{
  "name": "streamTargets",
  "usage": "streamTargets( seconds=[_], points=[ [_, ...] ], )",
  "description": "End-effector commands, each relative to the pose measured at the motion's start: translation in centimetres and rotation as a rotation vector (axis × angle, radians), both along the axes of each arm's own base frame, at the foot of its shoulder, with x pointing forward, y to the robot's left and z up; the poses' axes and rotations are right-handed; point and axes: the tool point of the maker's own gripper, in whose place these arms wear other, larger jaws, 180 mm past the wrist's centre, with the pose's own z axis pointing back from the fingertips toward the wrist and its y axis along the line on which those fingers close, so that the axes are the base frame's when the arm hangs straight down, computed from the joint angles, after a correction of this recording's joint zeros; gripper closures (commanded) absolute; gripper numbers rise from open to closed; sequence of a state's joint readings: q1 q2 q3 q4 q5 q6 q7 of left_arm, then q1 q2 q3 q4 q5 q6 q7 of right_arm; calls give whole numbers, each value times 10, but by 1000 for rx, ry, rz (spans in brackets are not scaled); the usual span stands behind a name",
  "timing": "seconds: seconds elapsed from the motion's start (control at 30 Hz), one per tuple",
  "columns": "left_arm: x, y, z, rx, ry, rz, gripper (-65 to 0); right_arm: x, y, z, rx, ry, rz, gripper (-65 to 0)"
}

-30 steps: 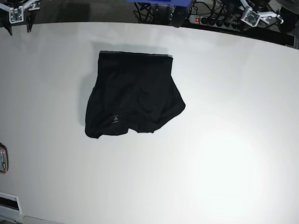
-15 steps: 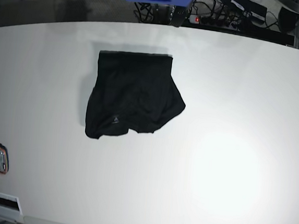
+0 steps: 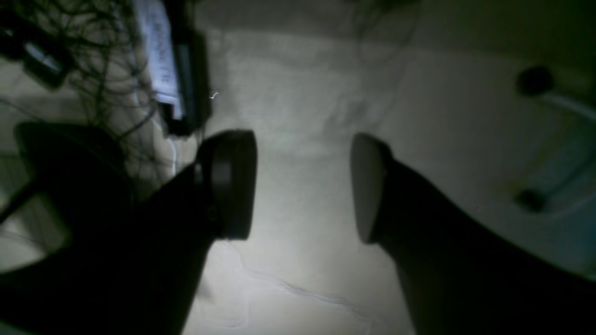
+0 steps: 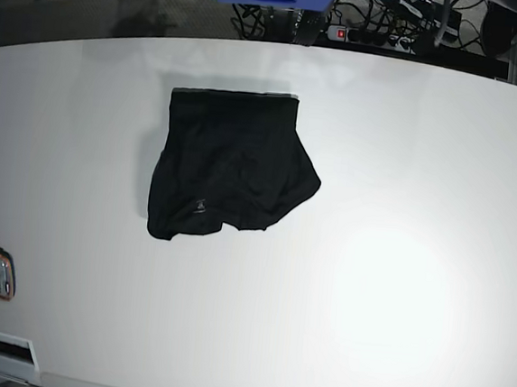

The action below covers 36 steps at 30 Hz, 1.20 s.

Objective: Fold the T-shirt properly

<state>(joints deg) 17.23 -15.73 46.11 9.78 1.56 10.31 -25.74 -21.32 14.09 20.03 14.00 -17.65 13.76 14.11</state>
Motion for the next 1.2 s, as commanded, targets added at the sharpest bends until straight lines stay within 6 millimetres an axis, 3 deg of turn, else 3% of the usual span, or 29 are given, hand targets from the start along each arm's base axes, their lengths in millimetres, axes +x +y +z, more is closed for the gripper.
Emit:
streamTargets(
  seconds=[0.0,0.2,0.27,0.43,0.6,0.77,1.17],
  points=[
    [2,-7,0,-22,-11,4,-280,28,-11,0,-17,-62,-10,-311],
    [14,-16,-1,-49,-37,5,-281,56,-5,-6,-6,-93,-33,-311],
    [27,-14,-5,-23,-42,8,-281,68,12,-10,21,-114,-42,-311],
    [73,-9,-10,24,-83,13,-281,67,34,-14,54,-115,-53,-311],
    [127,0,-9,37,-165,12,-281,71,35,-14,56,-121,-53,-312],
    [164,-3,-6,32,-222,14,-281,70,42,-16,68,-117,-56,-312],
    [165,-6,-6,23,-228,13,-281,70,42,-16,68,-116,-56,-312]
  ],
)
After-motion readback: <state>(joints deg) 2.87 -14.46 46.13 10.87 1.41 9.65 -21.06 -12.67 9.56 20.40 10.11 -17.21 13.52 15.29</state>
